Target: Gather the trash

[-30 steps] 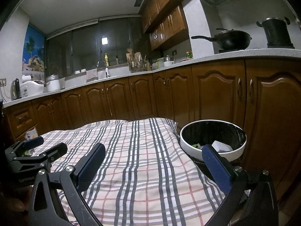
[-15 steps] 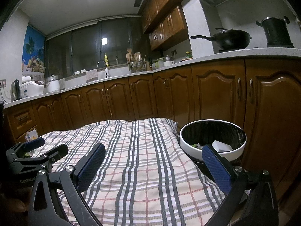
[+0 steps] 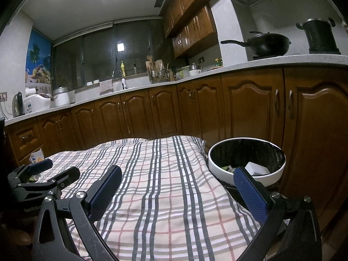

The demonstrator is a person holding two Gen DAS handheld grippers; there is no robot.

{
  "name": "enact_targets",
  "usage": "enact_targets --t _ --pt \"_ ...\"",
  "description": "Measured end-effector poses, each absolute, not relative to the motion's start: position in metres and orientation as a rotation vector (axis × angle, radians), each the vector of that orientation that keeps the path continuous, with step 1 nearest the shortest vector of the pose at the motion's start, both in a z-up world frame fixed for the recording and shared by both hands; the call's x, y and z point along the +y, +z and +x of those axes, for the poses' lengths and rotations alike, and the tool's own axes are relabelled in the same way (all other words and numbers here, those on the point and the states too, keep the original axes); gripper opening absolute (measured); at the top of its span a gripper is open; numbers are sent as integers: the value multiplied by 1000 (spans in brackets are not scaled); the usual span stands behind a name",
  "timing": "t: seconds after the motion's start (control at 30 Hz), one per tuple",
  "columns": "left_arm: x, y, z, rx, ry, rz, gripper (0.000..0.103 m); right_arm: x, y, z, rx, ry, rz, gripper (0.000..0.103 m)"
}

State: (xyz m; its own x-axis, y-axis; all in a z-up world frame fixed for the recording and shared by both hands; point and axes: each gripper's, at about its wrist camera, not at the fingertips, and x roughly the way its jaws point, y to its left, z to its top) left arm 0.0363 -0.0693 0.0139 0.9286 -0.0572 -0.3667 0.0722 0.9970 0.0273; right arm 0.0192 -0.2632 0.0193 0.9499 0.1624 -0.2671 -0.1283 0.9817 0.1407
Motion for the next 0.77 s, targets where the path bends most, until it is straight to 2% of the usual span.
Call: enact_targets --t 0.77 --pt "-71 14 39 379 -73 37 103 -262 20 19 289 147 127 103"
